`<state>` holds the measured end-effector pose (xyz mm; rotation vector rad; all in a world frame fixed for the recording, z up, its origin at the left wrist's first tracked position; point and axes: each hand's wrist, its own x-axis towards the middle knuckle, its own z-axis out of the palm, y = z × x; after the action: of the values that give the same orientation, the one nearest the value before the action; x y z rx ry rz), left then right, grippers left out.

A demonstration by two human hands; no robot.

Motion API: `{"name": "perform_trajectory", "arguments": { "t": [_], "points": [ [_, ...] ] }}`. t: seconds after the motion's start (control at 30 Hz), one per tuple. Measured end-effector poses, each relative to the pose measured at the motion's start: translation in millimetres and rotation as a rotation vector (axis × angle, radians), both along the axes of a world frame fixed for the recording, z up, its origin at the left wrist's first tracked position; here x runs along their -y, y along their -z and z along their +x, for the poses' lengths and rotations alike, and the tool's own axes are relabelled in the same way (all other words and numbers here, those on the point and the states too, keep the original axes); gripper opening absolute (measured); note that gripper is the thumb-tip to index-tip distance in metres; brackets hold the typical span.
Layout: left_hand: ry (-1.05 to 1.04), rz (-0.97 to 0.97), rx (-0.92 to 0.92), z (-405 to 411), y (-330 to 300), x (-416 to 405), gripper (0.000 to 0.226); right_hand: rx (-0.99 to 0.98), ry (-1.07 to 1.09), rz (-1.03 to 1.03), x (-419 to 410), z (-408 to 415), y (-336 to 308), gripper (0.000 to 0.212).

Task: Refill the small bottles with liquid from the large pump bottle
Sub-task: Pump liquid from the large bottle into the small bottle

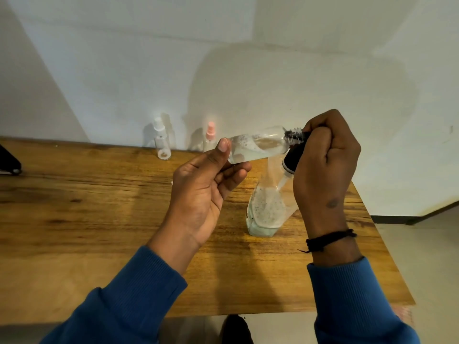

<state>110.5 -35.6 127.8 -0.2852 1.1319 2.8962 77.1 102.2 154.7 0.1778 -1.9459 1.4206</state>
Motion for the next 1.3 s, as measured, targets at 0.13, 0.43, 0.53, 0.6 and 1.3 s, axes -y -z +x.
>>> {"name": "perform_trajectory", "arguments": {
  "t": [0.13, 0.43, 0.53, 0.6, 1.3],
  "points": [
    [0.007, 0.008, -0.007, 0.5, -0.2, 0.9, 0.03, 0.006, 0.0, 0.036, -2.9, -1.7, -2.7, 0.027],
    [0.001, 0.01, -0.003, 0.3, 0.4, 0.8, 0.038, 0.012, -0.012, -0.044, -0.7, -0.7, -0.1, 0.028],
    [0.003, 0.017, -0.006, -0.6, 0.1, -0.4, 0.043, -0.01, 0.009, 0.008, -2.0, -2.1, -1.4, 0.026],
    [-0.002, 0.02, 0.001, -1.1, 0.5, -1.1, 0.042, -0.027, 0.016, -0.008, -0.3, -1.9, 0.9, 0.027],
    [0.004, 0.01, -0.012, -2.5, 0.6, -0.4, 0.033, -0.043, 0.036, -0.006, -2.0, -3.5, 2.1, 0.026]
  ]
}}
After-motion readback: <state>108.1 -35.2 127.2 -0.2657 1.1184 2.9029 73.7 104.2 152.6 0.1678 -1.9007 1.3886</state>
